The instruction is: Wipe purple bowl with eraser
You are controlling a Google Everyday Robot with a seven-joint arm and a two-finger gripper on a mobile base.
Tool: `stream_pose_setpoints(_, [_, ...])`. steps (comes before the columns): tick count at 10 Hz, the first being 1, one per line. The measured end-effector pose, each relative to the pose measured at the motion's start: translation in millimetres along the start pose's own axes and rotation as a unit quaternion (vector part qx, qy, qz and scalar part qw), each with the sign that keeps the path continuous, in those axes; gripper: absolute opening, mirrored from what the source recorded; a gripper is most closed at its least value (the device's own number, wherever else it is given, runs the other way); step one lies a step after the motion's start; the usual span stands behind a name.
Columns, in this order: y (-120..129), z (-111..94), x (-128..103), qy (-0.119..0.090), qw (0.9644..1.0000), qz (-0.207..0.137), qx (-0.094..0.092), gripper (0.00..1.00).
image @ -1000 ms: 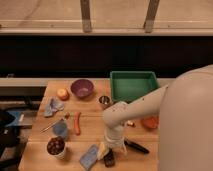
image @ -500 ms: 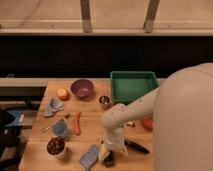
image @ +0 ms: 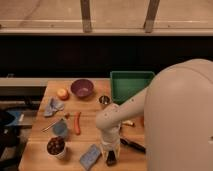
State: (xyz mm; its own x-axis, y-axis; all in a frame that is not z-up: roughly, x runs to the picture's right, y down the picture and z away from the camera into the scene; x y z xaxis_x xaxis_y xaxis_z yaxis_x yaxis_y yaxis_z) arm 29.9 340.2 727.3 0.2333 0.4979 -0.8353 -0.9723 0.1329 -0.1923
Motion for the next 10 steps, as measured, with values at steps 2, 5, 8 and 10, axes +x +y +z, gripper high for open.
stream_pose_setpoints(2, [1, -2, -1, -0.003, 1.0000, 0.000, 0.002, 0.12])
stream_pose_setpoints(5, [-5, -16, -6, -0.012, 0.9998, 0.010, -0.009, 0.00])
stream_pose_setpoints(8, [-15, -50, -11, -0.036, 0.9987, 0.017, -0.033, 0.00])
stream_pose_setpoints(10, [-24, -81, -15, -0.065, 0.9957, 0.021, -0.063, 0.00])
